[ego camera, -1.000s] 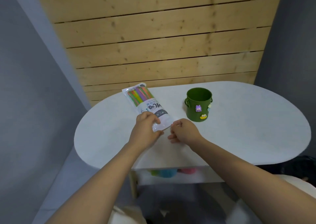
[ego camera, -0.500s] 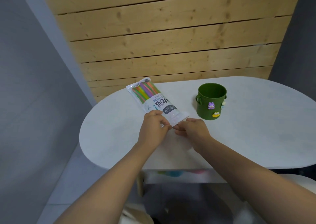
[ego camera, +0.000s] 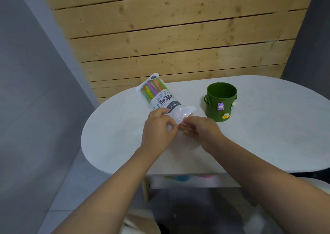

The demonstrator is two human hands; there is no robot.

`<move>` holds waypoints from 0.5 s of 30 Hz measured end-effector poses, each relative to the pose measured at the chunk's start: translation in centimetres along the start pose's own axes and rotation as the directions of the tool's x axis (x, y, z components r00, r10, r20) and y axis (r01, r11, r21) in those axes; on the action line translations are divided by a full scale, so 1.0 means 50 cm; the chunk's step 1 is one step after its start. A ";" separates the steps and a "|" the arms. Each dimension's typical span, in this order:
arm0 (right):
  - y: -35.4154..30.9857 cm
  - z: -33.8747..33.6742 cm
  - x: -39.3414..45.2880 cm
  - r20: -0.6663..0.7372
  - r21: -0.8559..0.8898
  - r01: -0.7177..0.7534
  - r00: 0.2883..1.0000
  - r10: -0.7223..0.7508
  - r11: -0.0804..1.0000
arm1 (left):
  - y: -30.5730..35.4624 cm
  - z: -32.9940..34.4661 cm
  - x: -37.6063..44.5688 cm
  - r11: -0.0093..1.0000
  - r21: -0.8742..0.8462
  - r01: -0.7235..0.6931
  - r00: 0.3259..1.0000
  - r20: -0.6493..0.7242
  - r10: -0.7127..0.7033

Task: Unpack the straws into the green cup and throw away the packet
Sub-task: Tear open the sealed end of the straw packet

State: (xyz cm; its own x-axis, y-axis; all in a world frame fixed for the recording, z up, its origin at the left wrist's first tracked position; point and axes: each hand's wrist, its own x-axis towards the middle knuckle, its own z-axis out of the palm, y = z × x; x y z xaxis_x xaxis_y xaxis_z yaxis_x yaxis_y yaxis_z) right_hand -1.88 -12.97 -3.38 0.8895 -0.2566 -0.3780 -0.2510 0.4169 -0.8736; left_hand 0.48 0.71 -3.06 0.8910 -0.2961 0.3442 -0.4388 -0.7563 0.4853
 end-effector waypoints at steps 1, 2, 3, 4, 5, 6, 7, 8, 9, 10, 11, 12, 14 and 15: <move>-0.003 0.001 -0.002 0.006 -0.008 0.011 1.000 -0.011 1.000 | 0.002 -0.002 -0.001 1.000 0.014 -0.027 1.000 -0.002 0.027; -0.005 0.003 -0.004 0.010 -0.017 0.026 1.000 -0.026 1.000 | 0.003 -0.005 -0.001 0.999 0.018 -0.050 0.999 0.001 0.050; -0.007 0.004 -0.006 0.012 -0.030 0.043 0.999 -0.042 0.999 | 0.004 -0.008 -0.001 0.998 0.017 -0.068 0.998 0.004 0.068; -0.010 0.004 -0.008 0.013 -0.042 0.063 0.998 -0.063 0.997 | 0.005 -0.012 0.001 0.997 0.010 -0.080 0.997 0.005 0.079; -0.011 0.004 -0.010 0.014 -0.050 0.089 0.996 -0.088 0.995 | 0.006 -0.015 0.002 0.996 -0.005 -0.085 0.996 0.003 0.085; -0.012 0.003 -0.012 0.018 -0.048 0.112 0.994 -0.111 0.993 | 0.007 -0.019 0.003 0.996 -0.024 -0.085 0.996 -0.001 0.085; -0.012 0.003 -0.014 0.025 -0.041 0.129 0.991 -0.128 0.991 | 0.009 -0.024 0.005 0.996 -0.046 -0.078 0.997 -0.009 0.077; -0.013 0.004 -0.016 0.037 -0.029 0.142 0.989 -0.141 0.989 | 0.011 -0.029 0.007 0.995 -0.075 -0.063 0.998 -0.017 0.062; -0.012 0.004 -0.017 0.056 -0.019 0.153 0.987 -0.152 0.988 | 0.012 -0.035 0.010 0.992 -0.115 -0.041 0.999 -0.024 0.039; -0.011 0.005 -0.020 0.080 -0.005 0.162 0.984 -0.161 0.987 | 0.013 -0.041 0.012 0.988 -0.155 -0.020 1.000 -0.026 0.016; -0.010 0.007 -0.021 0.104 0.004 0.169 0.980 -0.168 0.986 | 0.014 -0.047 0.014 0.982 -0.187 -0.001 1.000 -0.028 -0.005; -0.008 0.009 -0.023 0.123 0.011 0.171 0.977 -0.171 0.985 | 0.015 -0.052 0.016 0.977 -0.211 0.018 0.999 -0.027 -0.024; -0.005 0.012 -0.027 0.135 0.002 0.184 0.974 -0.183 0.983 | 0.017 -0.060 0.018 0.964 -0.261 0.053 0.998 -0.011 -0.058; -0.004 0.014 -0.029 0.135 -0.012 0.198 0.972 -0.195 0.980 | 0.019 -0.063 0.018 0.957 -0.282 0.064 0.998 0.000 -0.067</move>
State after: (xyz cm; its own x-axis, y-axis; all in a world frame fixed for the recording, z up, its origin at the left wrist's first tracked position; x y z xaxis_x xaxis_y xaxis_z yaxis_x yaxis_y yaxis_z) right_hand -2.87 -12.07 -2.45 0.9645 -0.2132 -0.1560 -0.0745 0.3470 -0.9349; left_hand 0.47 1.55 0.23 0.9184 -0.2446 0.3109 -0.3956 -0.5782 0.7136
